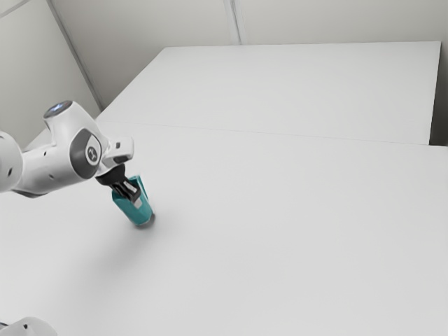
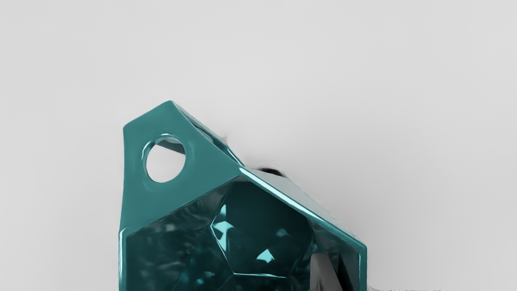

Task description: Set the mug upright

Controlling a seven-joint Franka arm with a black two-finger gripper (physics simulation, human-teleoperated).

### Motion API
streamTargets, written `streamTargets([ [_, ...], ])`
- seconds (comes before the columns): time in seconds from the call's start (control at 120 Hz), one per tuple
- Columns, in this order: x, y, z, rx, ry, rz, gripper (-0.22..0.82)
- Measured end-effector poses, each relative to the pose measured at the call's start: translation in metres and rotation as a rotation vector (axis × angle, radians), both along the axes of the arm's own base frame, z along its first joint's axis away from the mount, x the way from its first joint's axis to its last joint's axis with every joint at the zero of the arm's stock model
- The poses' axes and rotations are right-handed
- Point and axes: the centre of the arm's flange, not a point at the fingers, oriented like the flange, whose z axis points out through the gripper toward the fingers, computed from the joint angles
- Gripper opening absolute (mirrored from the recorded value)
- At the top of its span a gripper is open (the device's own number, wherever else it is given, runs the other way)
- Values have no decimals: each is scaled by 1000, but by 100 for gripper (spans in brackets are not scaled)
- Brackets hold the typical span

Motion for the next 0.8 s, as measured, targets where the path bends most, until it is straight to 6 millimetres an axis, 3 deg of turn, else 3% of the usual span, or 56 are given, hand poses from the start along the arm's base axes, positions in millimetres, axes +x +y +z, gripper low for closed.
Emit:
streamTargets([
  [0.342, -2, 0, -12, -11, 9, 52, -18],
  [0.433, -2, 0, -13, -14, 5, 62, -13],
  [0.642, -1, 0, -15, -20, 0, 78, 27],
  [0.8, -1, -5, 0, 17, -13, 76, 44],
])
